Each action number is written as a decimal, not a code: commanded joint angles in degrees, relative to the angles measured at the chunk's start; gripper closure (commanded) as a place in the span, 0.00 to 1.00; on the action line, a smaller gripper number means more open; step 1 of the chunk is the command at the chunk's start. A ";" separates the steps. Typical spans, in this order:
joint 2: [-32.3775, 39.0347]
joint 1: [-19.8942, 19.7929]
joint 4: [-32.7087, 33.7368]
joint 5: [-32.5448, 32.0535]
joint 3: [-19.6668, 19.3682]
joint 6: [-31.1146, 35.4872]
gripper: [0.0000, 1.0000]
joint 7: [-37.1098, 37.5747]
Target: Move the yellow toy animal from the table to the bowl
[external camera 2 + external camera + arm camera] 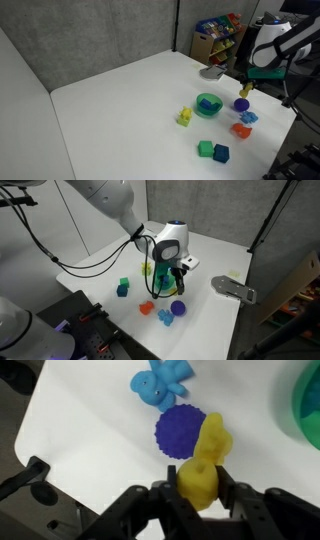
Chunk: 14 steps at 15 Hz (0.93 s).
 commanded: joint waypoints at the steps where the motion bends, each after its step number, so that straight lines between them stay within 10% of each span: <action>1: 2.17 -0.45 7.37 -1.89 3.89 -4.34 0.84 4.96; 12: 12.48 1.51 19.24 -4.02 10.31 -7.37 0.84 10.40; 13: 12.75 1.73 19.56 -4.27 10.13 -7.53 0.34 10.39; 14: 12.47 1.91 19.65 -4.54 9.82 -7.87 0.34 10.32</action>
